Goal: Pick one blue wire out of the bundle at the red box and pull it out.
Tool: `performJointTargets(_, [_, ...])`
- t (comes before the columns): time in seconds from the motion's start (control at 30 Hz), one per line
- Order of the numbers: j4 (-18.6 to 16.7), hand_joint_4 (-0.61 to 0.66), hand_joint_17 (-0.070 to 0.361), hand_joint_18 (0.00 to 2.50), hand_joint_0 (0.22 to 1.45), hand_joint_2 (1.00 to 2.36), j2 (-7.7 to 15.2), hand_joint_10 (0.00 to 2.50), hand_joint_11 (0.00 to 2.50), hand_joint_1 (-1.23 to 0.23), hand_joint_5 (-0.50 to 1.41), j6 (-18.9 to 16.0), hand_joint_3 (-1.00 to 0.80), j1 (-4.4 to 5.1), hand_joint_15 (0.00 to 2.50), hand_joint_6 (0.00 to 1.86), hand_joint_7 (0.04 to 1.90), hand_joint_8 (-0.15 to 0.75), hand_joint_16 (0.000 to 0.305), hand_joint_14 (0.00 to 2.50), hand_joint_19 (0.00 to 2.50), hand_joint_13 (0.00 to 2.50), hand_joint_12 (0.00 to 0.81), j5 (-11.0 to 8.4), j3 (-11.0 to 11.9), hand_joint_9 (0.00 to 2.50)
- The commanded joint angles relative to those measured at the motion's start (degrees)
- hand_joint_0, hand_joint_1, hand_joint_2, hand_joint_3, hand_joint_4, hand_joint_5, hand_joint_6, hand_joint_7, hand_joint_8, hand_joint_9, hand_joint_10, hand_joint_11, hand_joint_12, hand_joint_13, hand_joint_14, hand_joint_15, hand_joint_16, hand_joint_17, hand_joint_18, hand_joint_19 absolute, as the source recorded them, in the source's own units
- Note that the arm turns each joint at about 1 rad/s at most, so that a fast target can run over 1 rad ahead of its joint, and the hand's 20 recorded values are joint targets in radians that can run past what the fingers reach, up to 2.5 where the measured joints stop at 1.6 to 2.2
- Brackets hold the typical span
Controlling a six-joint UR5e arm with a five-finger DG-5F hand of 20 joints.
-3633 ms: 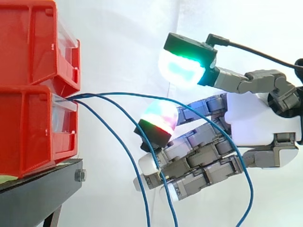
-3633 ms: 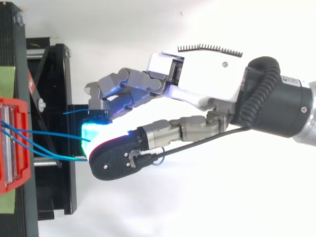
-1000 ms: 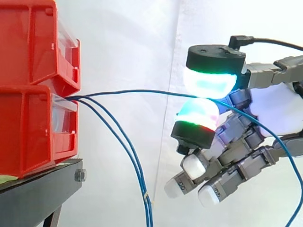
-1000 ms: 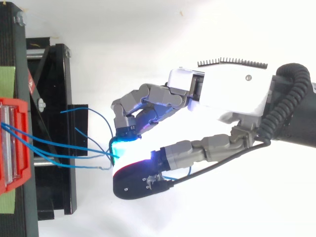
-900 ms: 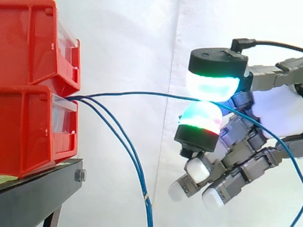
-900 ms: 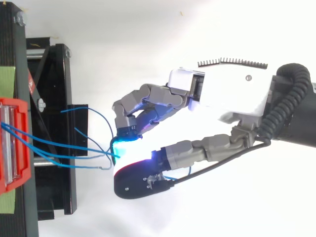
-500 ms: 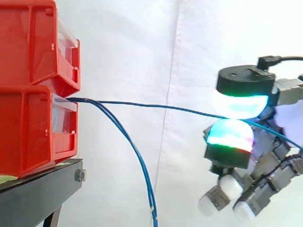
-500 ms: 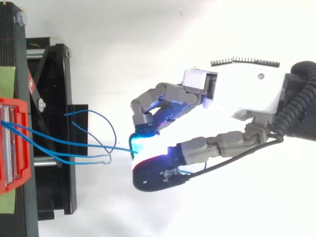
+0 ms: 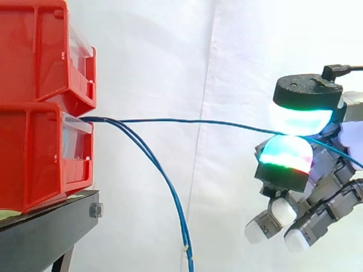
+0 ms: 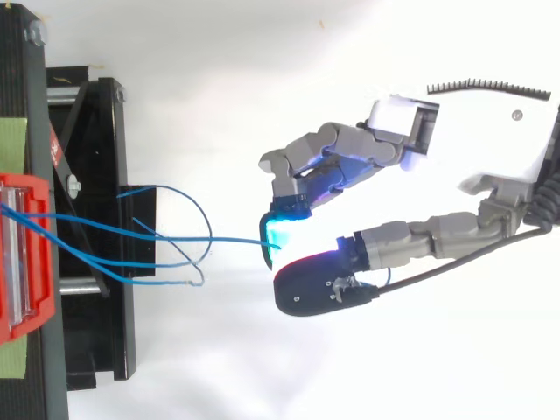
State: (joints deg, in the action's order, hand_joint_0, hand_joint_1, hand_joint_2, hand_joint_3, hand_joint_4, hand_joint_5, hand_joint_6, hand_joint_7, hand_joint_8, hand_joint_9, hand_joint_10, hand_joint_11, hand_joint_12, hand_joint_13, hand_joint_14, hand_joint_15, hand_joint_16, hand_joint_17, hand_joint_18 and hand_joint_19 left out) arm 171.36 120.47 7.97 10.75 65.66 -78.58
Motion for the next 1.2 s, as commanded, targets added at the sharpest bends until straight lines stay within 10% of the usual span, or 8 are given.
performJointTargets(0.0, [-0.41,0.13,0.133,0.51,0.61,1.02,-0.06,0.02,0.62,-0.77,-0.15,1.08,-0.09,-0.03,0.11,0.88,1.25,0.377,0.059,0.00,0.28,0.39,0.438,-0.10,0.00,0.84])
performJointTargets(1.17, [-0.41,0.10,0.138,0.55,0.61,1.02,0.03,0.02,0.61,-0.77,-0.15,1.26,-0.04,-0.03,0.11,0.90,1.21,0.384,0.061,0.00,0.24,0.44,0.443,-0.10,-0.09,0.87])
